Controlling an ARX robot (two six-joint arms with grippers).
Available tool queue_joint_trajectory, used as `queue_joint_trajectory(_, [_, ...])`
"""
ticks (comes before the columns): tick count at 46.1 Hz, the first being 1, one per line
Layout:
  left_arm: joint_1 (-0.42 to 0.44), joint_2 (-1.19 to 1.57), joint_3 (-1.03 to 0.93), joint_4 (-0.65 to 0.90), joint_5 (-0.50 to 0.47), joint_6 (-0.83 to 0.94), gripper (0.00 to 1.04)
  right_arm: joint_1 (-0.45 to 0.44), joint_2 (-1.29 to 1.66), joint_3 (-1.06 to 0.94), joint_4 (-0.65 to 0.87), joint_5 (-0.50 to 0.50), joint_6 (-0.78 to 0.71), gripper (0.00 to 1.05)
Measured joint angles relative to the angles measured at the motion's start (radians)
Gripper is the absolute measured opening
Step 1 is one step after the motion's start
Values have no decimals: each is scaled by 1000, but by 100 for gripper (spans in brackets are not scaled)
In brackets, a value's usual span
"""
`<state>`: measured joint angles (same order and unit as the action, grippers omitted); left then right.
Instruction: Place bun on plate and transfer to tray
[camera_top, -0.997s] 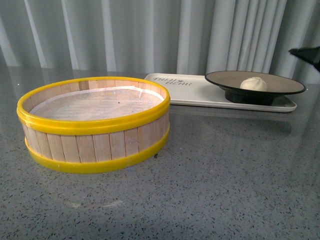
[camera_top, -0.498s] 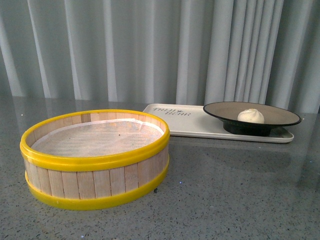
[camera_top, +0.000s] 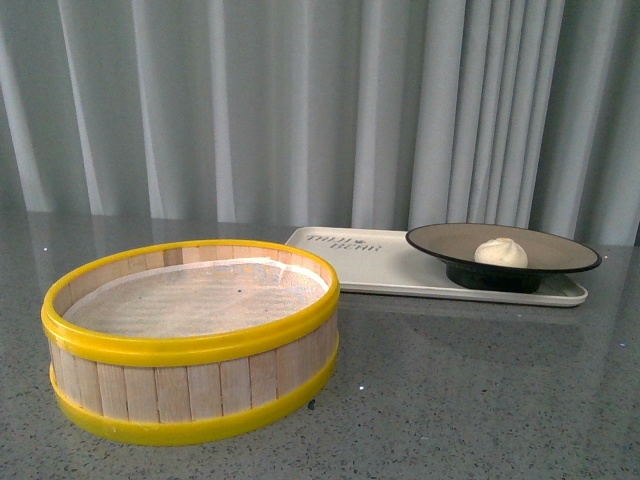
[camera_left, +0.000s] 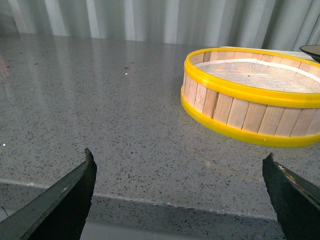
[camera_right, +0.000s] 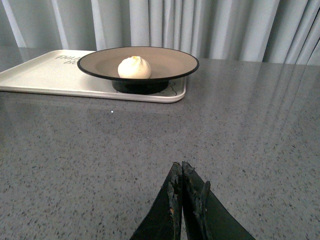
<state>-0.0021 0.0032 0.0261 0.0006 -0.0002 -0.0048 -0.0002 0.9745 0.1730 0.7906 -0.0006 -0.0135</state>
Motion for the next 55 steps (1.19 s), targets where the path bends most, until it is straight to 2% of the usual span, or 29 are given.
queue_joint_trajectory(17, [0, 0, 0, 0, 0, 0, 98, 0, -267, -113, -153, 0, 2, 2])
queue_joint_trajectory(25, [0, 0, 0, 0, 0, 0, 98, 0, -310, -164, -145, 0, 2, 2])
queue_joint_trajectory(55, [0, 0, 0, 0, 0, 0, 98, 0, -658, -168, -473, 0, 2, 2])
